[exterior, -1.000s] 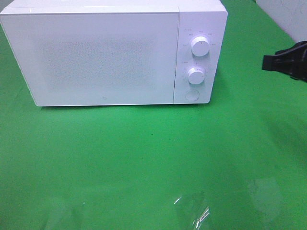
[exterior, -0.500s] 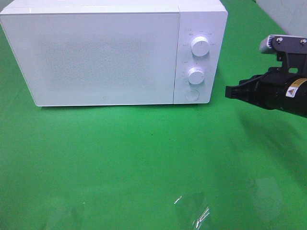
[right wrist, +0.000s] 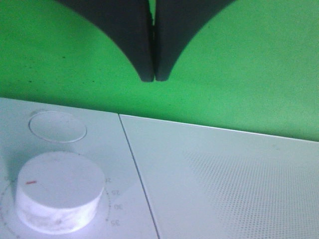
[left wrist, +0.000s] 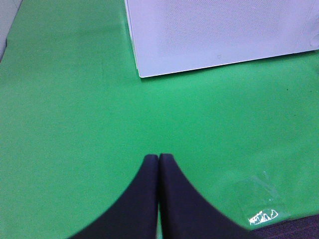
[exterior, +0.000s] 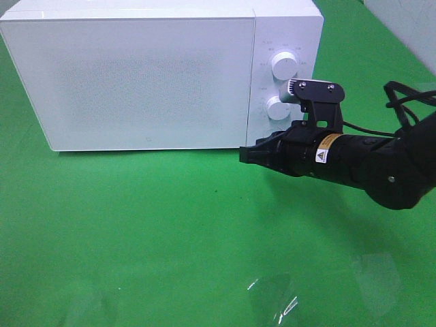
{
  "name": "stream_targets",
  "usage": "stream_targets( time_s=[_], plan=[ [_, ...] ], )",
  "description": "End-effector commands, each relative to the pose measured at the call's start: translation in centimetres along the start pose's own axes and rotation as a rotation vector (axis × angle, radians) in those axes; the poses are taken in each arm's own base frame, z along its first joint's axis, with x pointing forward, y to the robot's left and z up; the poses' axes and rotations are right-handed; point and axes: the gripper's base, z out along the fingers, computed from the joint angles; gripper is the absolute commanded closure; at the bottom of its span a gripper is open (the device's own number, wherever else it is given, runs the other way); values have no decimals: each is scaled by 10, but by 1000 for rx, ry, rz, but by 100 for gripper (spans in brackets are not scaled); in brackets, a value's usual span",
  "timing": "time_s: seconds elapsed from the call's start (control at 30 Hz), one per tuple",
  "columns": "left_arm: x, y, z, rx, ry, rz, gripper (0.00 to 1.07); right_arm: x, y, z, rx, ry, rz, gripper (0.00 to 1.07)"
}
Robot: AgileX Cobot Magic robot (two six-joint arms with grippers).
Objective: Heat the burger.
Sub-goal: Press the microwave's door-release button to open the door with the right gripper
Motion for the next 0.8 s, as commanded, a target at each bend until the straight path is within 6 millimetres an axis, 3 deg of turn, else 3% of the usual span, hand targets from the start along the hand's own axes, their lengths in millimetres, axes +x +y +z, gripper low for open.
stream_targets(
  time_s=[0.03, 0.23, 0.47, 0.63, 0.8],
  plan=[
    [0, 0, -1, -2, -18, -7, 106, -1, 1, 10, -12, -9, 89, 107],
    [0, 0, -1, -2, -18, -7, 106, 1, -12, 29, 60, -63, 406, 107],
    [0, 0, -1, -2, -18, -7, 106, -6, -15, 31, 62, -151, 588, 107],
    [0, 0, -1, -2, -18, -7, 106, -1, -22, 33, 93, -197, 839, 107],
    [0, 0, -1, -2, -18, -7, 106, 2, -23, 36, 62, -231, 929, 107]
  ],
)
